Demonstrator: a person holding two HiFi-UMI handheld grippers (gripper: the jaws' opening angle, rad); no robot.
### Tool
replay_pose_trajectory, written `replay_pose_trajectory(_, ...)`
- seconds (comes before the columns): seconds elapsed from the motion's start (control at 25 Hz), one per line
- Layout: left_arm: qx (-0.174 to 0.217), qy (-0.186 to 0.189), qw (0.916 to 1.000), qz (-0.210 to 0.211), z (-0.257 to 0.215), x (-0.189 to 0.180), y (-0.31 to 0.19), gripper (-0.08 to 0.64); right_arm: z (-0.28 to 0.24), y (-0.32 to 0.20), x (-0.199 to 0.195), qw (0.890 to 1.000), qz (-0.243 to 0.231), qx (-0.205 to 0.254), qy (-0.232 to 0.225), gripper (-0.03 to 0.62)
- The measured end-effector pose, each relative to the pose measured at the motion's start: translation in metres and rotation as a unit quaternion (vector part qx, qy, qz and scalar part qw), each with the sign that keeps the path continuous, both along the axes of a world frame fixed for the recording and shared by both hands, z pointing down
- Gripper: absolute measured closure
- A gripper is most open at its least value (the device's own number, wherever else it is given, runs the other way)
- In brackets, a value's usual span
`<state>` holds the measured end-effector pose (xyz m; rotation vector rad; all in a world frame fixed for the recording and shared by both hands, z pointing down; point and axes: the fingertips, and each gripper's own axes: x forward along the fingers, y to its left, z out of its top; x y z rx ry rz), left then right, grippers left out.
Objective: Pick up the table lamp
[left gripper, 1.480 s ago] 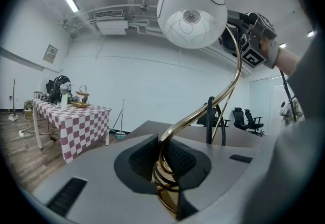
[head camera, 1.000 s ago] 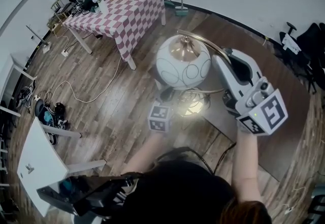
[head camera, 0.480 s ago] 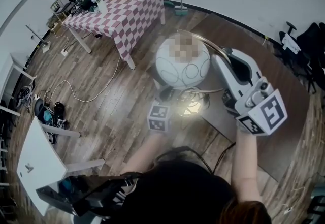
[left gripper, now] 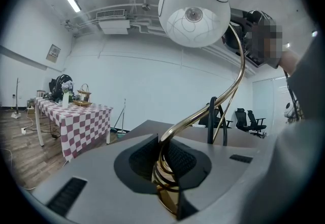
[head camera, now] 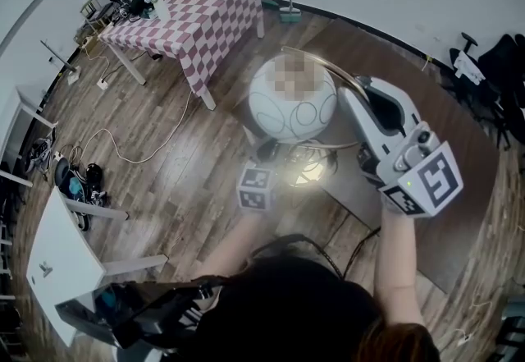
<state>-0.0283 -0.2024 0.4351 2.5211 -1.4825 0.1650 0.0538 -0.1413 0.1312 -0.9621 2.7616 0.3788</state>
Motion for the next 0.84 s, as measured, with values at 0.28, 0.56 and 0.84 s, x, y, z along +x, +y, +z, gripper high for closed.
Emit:
replay_pose_trajectory(0.28, -0.001, 0.001, 1.0, 0.006, 0.008, 0.017, 0.003, 0.526, 0.007, 0.003, 0.015, 1.0, 0.005, -0.002, 0.0, 0.552)
replay_pose_trajectory(0.56, -0.008, 0.004, 0.9999, 0.014, 0.014, 0.039, 0.011, 0.526, 0.014, 0.011, 0.034, 1.0, 0.013, -0.008, 0.003, 0.552)
replay_pose_trajectory(0.84, -0.014, 0.008, 0.9993, 0.033, 0.023, 0.055, 0.005, 0.526, 0.021, 0.001, 0.045, 1.0, 0.017, -0.01, 0.0, 0.552)
